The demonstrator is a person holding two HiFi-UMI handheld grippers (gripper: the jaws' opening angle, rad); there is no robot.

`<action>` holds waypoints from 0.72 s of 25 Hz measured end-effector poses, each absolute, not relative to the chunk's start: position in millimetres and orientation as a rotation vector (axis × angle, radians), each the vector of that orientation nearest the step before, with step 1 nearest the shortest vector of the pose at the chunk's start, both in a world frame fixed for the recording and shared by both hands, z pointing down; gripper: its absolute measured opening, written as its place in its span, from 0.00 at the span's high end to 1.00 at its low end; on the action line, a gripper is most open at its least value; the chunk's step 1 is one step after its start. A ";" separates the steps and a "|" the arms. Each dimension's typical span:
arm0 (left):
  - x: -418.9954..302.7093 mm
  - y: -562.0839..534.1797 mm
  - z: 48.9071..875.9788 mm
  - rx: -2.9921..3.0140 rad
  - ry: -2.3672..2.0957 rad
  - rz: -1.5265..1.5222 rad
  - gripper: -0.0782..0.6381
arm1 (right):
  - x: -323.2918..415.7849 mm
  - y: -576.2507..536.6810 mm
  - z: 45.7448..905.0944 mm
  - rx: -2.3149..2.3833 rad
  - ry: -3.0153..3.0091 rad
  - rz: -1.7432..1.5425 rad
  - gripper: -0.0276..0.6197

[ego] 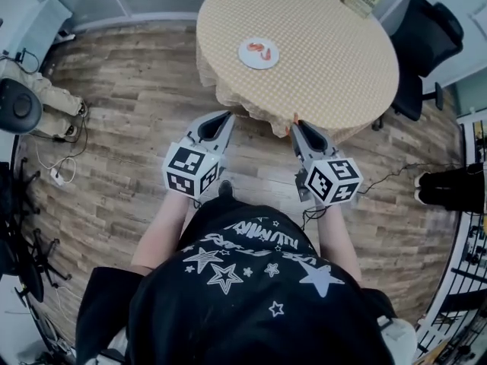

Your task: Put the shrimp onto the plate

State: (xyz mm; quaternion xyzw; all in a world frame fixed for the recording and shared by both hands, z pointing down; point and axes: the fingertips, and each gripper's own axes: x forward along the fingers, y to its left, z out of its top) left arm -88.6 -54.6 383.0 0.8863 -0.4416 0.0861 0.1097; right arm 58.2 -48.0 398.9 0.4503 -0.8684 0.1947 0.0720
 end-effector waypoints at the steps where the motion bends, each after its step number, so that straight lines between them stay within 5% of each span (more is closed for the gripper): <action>1: -96.7 -60.5 382.7 2.605 -1.297 0.247 0.88 | 48.6 -53.8 398.5 1.347 -2.611 0.580 0.87; 18: -154.9 -125.6 409.1 2.582 -1.173 0.251 0.88 | -15.2 -108.4 419.1 1.389 -2.497 0.643 0.87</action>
